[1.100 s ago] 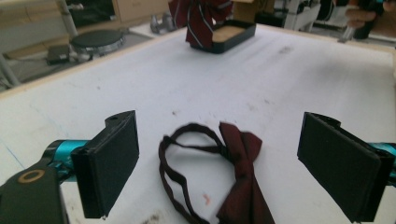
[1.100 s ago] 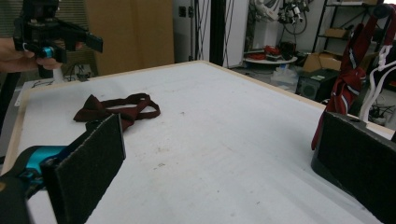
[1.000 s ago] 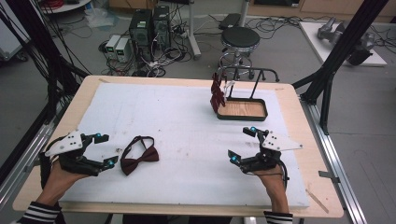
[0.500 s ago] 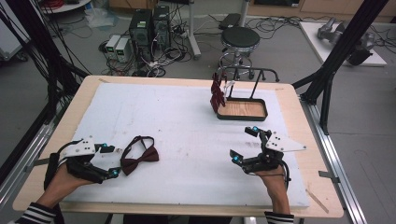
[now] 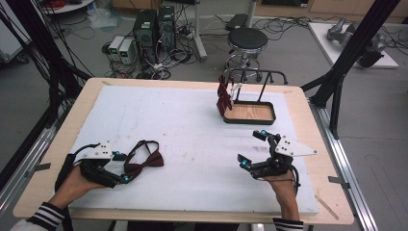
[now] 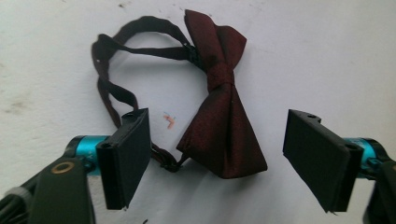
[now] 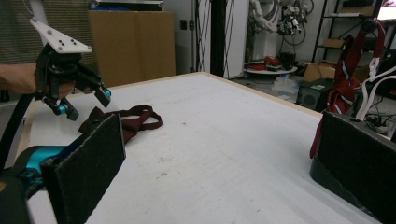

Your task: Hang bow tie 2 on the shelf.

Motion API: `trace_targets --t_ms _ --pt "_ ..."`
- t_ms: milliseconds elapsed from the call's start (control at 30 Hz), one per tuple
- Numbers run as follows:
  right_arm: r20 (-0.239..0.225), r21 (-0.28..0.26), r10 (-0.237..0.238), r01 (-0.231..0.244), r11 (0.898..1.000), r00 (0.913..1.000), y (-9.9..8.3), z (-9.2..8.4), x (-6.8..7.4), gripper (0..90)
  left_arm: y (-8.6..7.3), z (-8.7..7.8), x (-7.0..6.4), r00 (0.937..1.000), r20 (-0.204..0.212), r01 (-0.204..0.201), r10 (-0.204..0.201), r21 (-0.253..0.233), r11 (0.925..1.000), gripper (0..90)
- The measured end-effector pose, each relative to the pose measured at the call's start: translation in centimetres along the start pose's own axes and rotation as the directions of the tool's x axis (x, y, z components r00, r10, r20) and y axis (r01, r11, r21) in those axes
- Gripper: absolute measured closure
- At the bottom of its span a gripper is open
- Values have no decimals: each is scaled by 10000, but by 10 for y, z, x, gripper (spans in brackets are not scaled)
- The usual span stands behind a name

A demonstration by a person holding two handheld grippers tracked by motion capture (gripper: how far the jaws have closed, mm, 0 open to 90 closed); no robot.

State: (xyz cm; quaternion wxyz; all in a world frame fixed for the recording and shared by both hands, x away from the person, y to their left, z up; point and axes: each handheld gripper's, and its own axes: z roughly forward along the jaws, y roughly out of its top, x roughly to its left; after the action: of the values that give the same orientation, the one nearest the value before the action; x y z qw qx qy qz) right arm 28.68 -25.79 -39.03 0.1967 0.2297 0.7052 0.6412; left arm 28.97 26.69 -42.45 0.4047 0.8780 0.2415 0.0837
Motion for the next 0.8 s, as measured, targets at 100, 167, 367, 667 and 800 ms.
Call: trace_targets --t_ms 100,167,367,667,800 --pt "-12 15 111 -111 9999 9999 0 -1 0 6 1 4 -1 10000 -1 -65 65 251 9997 280" --pt "7 -44 22 -22 10000 10000 0 -1 -1 6 2 5 0 10000 36 -67 66 411 9991 317" --pt "-30 -73 79 -80 9999 10000 0 -1 -1 6 4 7 2 10000 39 -61 58 729 9973 438" --pt "-27 10 137 -137 9999 9999 -1 -1 0 6 5 9 0 9986 316 -461 427 1160 9922 793" --pt "-98 33 105 -104 9999 9999 -1 1 0 6 6 8 -1 9977 300 -635 605 1130 9916 806"
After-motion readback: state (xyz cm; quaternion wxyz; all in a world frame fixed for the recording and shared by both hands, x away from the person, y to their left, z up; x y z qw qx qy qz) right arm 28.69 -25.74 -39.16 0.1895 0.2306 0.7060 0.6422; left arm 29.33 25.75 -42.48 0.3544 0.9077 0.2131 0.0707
